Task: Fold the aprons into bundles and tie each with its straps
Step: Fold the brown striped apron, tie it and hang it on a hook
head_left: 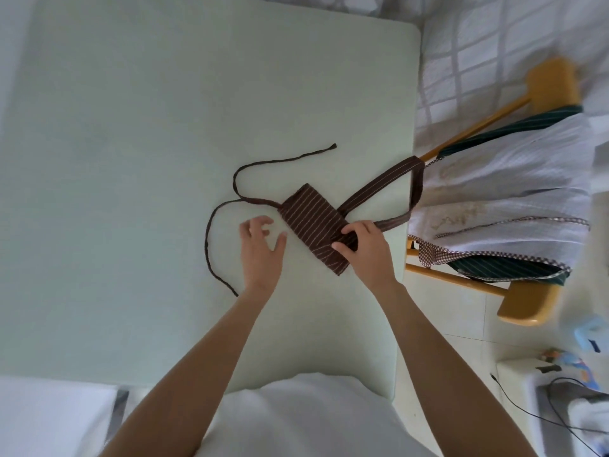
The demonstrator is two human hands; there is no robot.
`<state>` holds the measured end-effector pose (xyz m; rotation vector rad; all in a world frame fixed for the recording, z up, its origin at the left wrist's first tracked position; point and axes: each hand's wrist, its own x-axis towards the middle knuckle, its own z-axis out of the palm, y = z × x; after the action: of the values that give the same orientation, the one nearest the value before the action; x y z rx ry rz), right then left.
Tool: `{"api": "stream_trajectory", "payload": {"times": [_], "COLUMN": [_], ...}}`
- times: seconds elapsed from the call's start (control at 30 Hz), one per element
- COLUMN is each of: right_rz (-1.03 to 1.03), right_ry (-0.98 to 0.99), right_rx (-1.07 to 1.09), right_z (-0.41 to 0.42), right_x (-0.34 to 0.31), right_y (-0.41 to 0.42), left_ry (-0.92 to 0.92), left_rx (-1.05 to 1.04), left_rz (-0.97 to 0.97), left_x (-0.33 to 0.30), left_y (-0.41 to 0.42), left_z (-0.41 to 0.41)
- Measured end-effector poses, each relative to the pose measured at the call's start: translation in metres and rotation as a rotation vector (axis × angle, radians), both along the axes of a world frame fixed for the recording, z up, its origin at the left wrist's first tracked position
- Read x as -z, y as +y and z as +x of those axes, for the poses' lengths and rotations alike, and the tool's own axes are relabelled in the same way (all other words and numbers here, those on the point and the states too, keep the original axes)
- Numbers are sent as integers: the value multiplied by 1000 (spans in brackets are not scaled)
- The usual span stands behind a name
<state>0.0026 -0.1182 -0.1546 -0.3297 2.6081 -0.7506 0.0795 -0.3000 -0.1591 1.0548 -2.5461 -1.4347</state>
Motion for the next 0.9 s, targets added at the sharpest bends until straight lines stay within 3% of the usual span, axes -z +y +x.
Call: {"api": "stream_trajectory", "payload": {"times": [0.1, 0.17, 0.33, 0.53, 0.6, 0.73, 0.8, 0.9], "right_rz": [-89, -141, -64, 235, 102, -441, -510, -505], "right_ry": [-95, -128, -58, 94, -24, -363, -493, -457], "right_rx": [106, 132, 45, -244, -172, -2, -28, -19], "right_z": [23, 39, 43, 19, 11, -2, -4, 0], "right_x": [-2, 1, -4, -13, -14, -25, -32, -34], "right_y": [-4, -9, -8, -11, -12, -9, -10, -15], "left_ry": [-138, -118, -216, -198, -115, 36, 82, 73], "left_rx": [-22, -38, 171, 231, 226, 275, 299, 313], "left_rz": [337, 428, 240, 344, 383, 538, 574, 581], "left_x": [-5, -7, -7, -6, -7, -14, -18, -22], "left_y": [14, 18, 19, 14, 11, -1, -7, -10], "left_z": [13, 12, 1, -1, 0, -1, -2, 0]}}
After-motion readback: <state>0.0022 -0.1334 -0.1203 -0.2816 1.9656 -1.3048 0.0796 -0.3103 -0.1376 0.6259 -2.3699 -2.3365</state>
